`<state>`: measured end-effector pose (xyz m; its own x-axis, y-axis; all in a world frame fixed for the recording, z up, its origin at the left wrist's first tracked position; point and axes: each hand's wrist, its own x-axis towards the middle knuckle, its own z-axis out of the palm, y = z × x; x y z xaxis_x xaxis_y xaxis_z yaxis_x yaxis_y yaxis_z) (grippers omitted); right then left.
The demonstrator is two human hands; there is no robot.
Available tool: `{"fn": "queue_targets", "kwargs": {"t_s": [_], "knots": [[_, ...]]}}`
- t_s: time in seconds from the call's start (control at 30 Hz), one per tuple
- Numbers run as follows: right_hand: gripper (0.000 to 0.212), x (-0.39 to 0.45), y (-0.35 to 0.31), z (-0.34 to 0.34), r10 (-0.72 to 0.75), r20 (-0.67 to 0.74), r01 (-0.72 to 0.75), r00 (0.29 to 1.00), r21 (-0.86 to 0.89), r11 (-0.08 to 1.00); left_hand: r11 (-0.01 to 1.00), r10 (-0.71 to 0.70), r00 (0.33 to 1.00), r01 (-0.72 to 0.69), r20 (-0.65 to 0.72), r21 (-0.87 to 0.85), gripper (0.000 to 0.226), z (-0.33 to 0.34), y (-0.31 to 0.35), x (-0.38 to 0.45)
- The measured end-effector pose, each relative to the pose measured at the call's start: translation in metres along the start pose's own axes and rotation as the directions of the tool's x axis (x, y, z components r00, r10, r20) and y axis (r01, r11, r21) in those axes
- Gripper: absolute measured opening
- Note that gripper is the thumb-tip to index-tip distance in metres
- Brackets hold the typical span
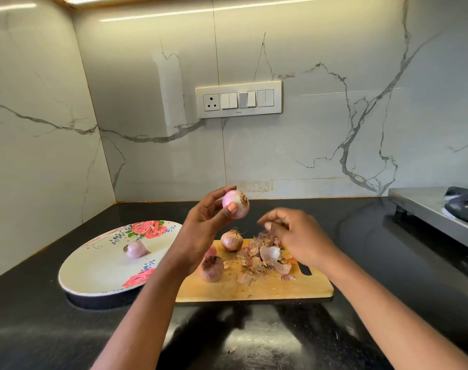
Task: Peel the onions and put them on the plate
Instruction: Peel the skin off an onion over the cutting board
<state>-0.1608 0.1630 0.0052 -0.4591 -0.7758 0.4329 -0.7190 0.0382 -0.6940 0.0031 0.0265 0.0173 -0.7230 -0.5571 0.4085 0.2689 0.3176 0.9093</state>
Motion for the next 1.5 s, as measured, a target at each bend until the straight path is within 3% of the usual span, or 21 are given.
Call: {"fn": "queue_targets", "kwargs": {"t_s": [0.1,0.27,0.43,0.57,0.8,0.97,1.13,1.37,1.5], "knots": [[0.022,-0.002,-0.003,0.008,-0.038,0.067,0.042,0.997,-0.059,0.997,0.996,0.015,1.0,-0.015,0.008,0.083,0.05,0.002,-0.001,-0.001],[0.022,0.0,-0.008,0.005,-0.08,-0.139,0.092,0.987,0.083,0.992,0.988,0.022,0.999,-0.026,0.028,0.15,0.042,0.004,-0.001,-0.001],[0.018,0.002,-0.013,0.003,-0.074,-0.17,0.12,0.983,0.275,0.954,0.985,0.026,0.999,-0.033,0.04,0.167,0.049,0.006,0.0,-0.001],[0.011,0.0,-0.012,0.007,-0.077,-0.23,0.146,0.97,0.304,0.941,0.981,0.025,0.998,-0.036,0.062,0.19,0.049,0.009,0.001,-0.003],[0.004,-0.001,-0.014,0.014,-0.15,-0.343,0.197,0.927,0.106,0.975,0.981,0.027,0.997,-0.039,0.068,0.188,0.047,0.013,0.002,-0.003],[0.007,0.003,-0.018,0.013,0.059,-0.258,0.039,0.964,0.36,0.932,0.993,0.029,1.0,-0.029,0.0,0.113,0.048,0.006,0.002,-0.003],[0.026,-0.004,-0.014,0.005,-0.032,-0.124,0.051,0.992,0.157,0.986,0.994,0.017,1.0,-0.016,-0.007,0.105,0.051,0.005,0.003,-0.003],[0.018,-0.002,-0.014,0.005,-0.062,-0.145,0.084,0.988,0.155,0.984,0.99,0.005,1.0,-0.007,0.016,0.138,0.05,0.005,0.002,-0.003],[0.022,-0.002,-0.016,0.004,-0.09,-0.168,0.133,0.982,0.268,0.954,0.99,-0.001,1.0,-0.002,0.015,0.138,0.049,0.007,0.003,-0.002]]}}
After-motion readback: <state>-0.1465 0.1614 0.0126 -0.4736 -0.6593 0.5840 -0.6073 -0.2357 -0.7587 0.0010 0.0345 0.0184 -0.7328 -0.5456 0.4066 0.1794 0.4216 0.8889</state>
